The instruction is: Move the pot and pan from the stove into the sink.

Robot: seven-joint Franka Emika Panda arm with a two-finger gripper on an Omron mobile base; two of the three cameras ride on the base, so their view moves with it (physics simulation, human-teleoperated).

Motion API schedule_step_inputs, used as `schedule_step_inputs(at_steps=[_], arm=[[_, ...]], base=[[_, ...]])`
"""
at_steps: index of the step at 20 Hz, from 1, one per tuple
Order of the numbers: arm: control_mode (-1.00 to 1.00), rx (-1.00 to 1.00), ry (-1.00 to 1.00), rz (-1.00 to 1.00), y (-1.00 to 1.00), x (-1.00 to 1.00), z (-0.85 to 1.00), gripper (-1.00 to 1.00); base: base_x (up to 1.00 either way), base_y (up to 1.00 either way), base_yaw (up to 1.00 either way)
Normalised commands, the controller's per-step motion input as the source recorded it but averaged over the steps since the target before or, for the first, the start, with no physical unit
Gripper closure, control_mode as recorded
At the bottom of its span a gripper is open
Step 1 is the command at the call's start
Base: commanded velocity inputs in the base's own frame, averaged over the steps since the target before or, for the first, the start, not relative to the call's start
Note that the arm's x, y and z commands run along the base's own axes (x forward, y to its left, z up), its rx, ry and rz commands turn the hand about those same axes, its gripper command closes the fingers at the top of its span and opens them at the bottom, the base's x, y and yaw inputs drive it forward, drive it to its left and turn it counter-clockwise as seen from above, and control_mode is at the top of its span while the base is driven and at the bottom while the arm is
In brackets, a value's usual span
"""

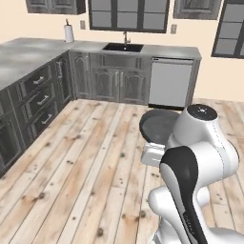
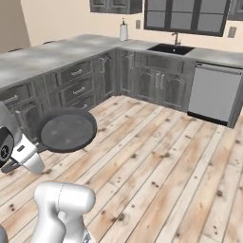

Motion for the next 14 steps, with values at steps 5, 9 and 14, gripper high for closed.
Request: schedule_step_inputs(at_steps=[5, 9, 14], arm=[[1.00, 0.00, 0.00, 0.00, 0.00, 0.00, 0.00, 1.00], [1.00, 0.00, 0.00, 0.00, 0.00, 0.00, 0.00, 1.00], [1.00, 0.00, 0.00, 0.00, 0.00, 0.00, 0.00, 1.00]], base=[[-0.04, -0.31, -0.27], [-0.03, -0.25, -0.27], [-0.04, -0.08, -0.17]])
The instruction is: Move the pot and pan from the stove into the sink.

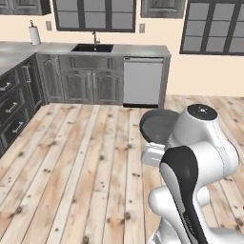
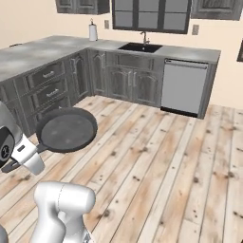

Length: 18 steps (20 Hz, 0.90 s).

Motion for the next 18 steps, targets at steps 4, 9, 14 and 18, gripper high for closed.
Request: schedule_step_inputs(at_steps=[4, 9, 14, 18], arm=[[1.00, 0.00, 0.00, 0.00, 0.00, 0.00, 0.00, 1.00], [1.00, 0.00, 0.00, 0.00, 0.00, 0.00, 0.00, 1.00], [1.00, 0.00, 0.00, 0.00, 0.00, 0.00, 0.00, 1.00], [1.00, 0.00, 0.00, 0.00, 0.00, 0.00, 0.00, 1.00]], base=[[-0.01, 0.02, 0.00], [0.00, 0.74, 0.00], [0.00, 1.00, 0.00], [0.00, 0.98, 0.00]])
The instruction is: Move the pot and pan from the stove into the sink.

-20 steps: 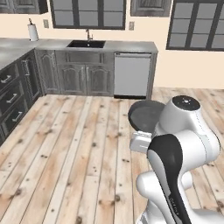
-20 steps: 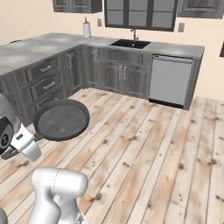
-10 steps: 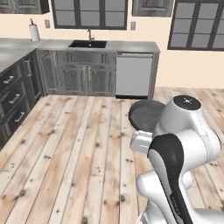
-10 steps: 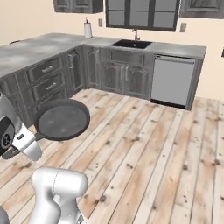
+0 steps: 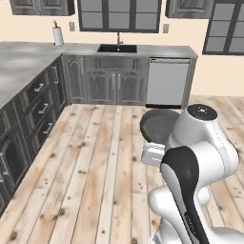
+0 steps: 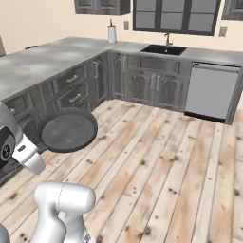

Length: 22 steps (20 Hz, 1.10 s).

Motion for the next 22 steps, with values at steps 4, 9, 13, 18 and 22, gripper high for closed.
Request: schedule_step_inputs(at_steps=[4, 9, 13, 18, 22], arm=[[1.00, 0.00, 0.00, 0.00, 0.00, 0.00, 0.00, 1.00], [1.00, 0.00, 0.00, 0.00, 0.00, 0.00, 0.00, 1.00], [1.00, 0.00, 0.00, 0.00, 0.00, 0.00, 0.00, 1.00], [1.00, 0.00, 0.00, 0.00, 0.00, 0.00, 0.00, 1.00], [1.00, 0.00, 0.00, 0.00, 0.00, 0.00, 0.00, 1.00]], base=[[-0.02, 0.76, 0.00], [-0.11, 0.58, 0.00], [0.00, 0.01, 0.00], [0.00, -0.01, -0.08], [-0.12, 0.00, -0.25]])
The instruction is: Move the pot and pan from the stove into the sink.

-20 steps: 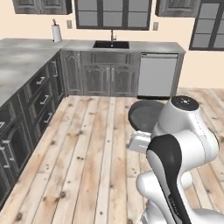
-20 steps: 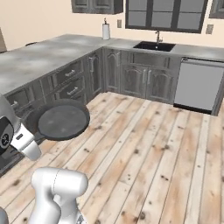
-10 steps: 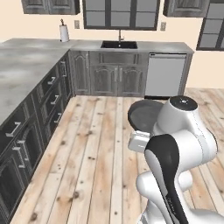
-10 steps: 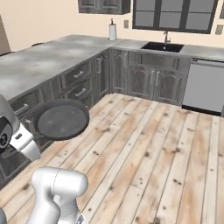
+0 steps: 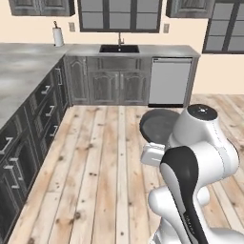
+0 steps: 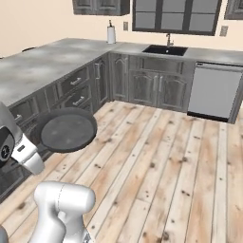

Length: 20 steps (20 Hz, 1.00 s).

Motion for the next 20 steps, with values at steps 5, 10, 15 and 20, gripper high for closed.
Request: schedule_step_inputs(at_steps=[5, 10, 15, 20], arm=[[1.00, 0.00, 0.00, 0.00, 0.00, 0.00, 0.00, 1.00], [1.00, 0.00, 0.00, 0.00, 0.00, 0.00, 0.00, 1.00], [1.00, 0.00, 0.00, 0.00, 0.00, 0.00, 0.00, 1.00], [1.00, 0.00, 0.00, 0.00, 0.00, 0.00, 0.00, 1.00]], base=[[-0.13, 0.01, -0.25], [-0.09, 0.02, -0.13], [-0.02, 0.38, 0.00], [-0.04, 0.38, 0.00]])
